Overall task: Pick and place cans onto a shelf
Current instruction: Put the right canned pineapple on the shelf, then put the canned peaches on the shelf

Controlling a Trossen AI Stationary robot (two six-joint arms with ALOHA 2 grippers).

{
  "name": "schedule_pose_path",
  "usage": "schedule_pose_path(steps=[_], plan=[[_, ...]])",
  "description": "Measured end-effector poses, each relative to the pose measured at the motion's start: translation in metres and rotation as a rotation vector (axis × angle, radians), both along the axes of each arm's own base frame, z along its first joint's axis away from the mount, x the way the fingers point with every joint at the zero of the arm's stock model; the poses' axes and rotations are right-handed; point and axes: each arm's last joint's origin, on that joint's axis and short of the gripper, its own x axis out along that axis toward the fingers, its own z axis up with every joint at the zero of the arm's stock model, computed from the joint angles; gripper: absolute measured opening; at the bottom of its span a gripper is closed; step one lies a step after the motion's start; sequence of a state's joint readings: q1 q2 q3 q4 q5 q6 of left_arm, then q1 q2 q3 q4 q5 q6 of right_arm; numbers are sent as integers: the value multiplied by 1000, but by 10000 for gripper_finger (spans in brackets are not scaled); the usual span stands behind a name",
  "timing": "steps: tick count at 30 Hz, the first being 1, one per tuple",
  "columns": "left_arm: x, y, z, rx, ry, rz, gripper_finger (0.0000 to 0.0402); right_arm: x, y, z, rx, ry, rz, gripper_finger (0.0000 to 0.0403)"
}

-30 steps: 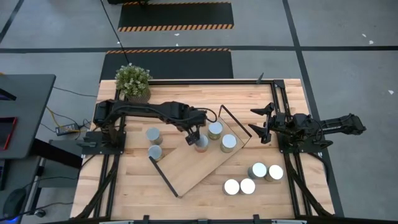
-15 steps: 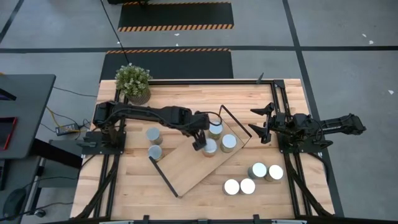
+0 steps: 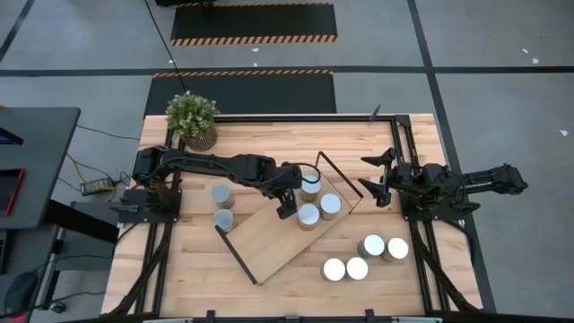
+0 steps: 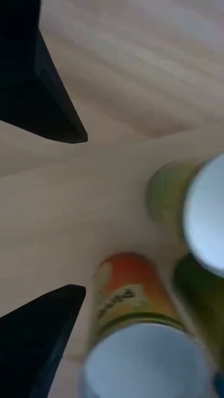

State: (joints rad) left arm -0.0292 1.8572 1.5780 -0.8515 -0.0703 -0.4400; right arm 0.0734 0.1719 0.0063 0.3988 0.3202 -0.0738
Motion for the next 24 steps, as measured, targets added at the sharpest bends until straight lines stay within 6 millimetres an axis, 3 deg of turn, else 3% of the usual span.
schedule_pose_path(steps=[6,16,24], plan=[[4,-10,-2,-90,-20,-41,398,0,0,0,0,0,0,347],[11,-20,2,-22,-119,-52,398,0,0,0,0,0,0,347],[-11,-10,13,-29,7,-6,398,0,0,0,0,0,0,347]])
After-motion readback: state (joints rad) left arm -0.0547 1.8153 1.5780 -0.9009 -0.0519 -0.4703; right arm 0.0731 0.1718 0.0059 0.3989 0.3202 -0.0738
